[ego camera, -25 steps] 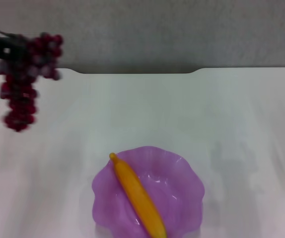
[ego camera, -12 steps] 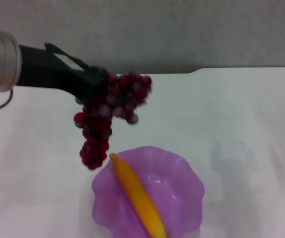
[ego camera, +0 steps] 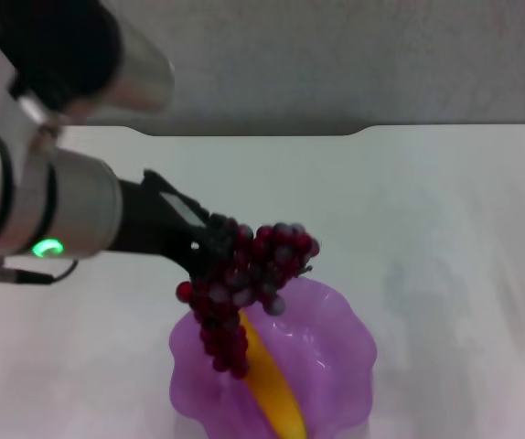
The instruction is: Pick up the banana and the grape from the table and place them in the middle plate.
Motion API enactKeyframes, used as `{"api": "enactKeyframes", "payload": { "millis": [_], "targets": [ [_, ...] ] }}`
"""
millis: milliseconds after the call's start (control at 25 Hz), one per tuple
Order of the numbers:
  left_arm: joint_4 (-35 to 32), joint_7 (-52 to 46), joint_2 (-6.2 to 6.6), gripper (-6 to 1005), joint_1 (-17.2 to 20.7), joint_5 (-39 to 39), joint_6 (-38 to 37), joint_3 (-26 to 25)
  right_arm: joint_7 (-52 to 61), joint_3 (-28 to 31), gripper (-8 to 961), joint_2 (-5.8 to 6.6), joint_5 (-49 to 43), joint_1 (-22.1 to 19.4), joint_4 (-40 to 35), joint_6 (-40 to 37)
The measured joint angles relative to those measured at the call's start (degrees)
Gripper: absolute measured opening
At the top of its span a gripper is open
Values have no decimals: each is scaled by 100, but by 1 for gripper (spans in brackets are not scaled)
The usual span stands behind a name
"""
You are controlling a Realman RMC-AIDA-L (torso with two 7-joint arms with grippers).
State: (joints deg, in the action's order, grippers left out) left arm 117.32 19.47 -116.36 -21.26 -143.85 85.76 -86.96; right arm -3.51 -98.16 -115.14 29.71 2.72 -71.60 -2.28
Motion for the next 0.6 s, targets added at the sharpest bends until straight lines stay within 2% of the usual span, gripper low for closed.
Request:
{"api": "enactKeyframes", "payload": {
  "millis": [120, 240, 600],
  "targets": [
    [-215, -182, 0, 80, 24, -389, -211, 497, 0, 0, 651, 0, 0, 9, -2, 0],
    [-652, -230, 0, 80, -36, -450, -484, 860, 0, 0, 651, 0, 0, 9, -3, 0],
    [-1320, -448, 0, 79, -173, -840, -1264, 1857, 0, -11, 651, 0, 0, 78, 58, -1]
  ]
}}
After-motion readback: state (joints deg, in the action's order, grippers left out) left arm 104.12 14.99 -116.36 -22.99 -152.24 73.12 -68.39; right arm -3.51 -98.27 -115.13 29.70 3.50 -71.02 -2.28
